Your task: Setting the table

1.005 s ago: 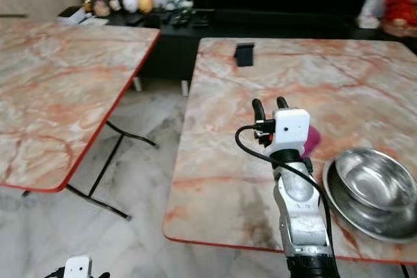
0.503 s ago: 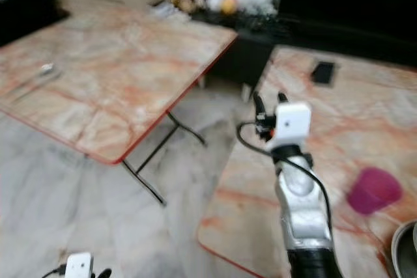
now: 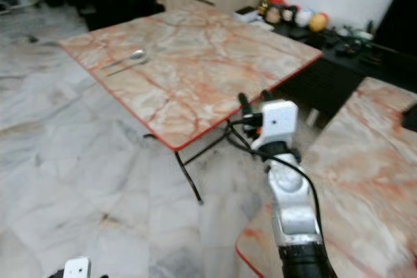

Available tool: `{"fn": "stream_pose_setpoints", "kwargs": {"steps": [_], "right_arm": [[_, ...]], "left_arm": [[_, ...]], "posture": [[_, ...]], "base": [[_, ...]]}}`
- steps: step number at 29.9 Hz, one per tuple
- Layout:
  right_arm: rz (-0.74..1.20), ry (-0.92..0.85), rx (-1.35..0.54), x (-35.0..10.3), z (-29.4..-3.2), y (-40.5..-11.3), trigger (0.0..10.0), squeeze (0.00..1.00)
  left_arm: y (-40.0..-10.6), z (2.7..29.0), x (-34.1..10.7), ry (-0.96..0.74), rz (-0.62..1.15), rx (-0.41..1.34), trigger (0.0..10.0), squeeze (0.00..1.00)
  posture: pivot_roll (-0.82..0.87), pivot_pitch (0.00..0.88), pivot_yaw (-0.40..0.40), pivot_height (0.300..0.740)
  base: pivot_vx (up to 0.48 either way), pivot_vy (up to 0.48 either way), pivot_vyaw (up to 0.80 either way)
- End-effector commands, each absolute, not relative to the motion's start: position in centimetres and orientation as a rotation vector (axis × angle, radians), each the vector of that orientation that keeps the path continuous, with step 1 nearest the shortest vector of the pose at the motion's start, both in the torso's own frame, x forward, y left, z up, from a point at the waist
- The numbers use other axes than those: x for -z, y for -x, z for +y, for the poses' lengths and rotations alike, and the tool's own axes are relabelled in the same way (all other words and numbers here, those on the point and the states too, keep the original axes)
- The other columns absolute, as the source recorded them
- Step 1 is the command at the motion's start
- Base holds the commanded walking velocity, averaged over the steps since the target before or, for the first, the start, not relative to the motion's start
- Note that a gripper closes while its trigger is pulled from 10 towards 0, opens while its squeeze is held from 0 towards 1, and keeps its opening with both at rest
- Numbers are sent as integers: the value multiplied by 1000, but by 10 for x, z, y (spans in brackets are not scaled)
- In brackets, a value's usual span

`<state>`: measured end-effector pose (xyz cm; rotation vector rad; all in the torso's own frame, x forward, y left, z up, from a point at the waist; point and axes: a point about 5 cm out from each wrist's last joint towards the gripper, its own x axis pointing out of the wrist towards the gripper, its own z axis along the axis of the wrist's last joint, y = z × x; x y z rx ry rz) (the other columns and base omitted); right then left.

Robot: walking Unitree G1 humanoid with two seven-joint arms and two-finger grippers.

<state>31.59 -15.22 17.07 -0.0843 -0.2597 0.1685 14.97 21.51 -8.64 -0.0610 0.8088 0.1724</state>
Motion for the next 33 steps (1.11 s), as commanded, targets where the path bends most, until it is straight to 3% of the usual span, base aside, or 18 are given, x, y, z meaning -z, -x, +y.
{"fn": "stream_pose_setpoints", "kwargs": {"steps": [1,33], "right_arm": [[-259,80,-155,-171,-158,-316,10000,0],[-267,58,-225,-171,-148,-317,10000,0]], "left_arm": [[-143,212,90,77,838,-181,10000,0],[-138,221,91,55,859,-201,10000,0]], "posture": [[-58,0,-20,740],[-51,0,-9,740]], "base": [[0,0,800],[0,0,800]]}}
